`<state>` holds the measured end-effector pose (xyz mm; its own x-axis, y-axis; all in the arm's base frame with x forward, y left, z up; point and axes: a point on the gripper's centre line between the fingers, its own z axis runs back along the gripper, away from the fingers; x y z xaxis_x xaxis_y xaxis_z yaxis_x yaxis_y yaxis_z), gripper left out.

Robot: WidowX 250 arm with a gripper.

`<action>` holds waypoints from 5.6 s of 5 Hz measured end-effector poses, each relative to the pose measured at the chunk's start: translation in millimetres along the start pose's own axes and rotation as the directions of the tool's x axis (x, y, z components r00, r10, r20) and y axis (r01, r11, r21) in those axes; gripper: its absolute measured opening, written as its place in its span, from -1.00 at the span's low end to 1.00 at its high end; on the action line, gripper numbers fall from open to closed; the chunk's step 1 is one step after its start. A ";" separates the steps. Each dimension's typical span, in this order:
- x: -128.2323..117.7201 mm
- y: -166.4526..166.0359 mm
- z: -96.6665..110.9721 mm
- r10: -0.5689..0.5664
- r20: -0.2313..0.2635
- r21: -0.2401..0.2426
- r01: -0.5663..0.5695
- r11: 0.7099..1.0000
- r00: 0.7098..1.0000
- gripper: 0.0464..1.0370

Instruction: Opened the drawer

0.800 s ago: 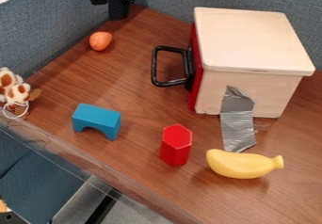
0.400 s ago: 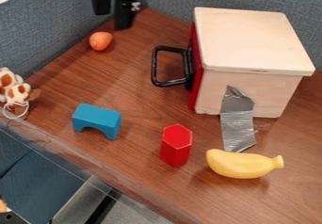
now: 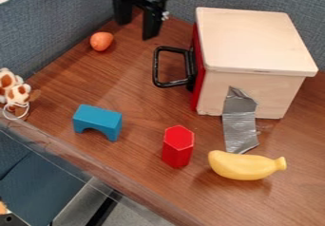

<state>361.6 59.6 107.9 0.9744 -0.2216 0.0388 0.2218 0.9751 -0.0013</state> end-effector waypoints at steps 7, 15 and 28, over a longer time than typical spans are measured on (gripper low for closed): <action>-5.7 -9.9 -39.8 0.285 -0.003 0.034 -0.285 0.958 0.959 0.92; 0.0 -7.9 -68.5 0.580 -0.013 0.035 -0.580 0.814 0.814 0.92; -23.9 28.6 -47.1 0.614 0.039 0.094 -0.615 0.783 0.788 -0.82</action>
<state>346.4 92.3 59.9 0.9026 0.4249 0.0690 -0.4292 0.9006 0.0690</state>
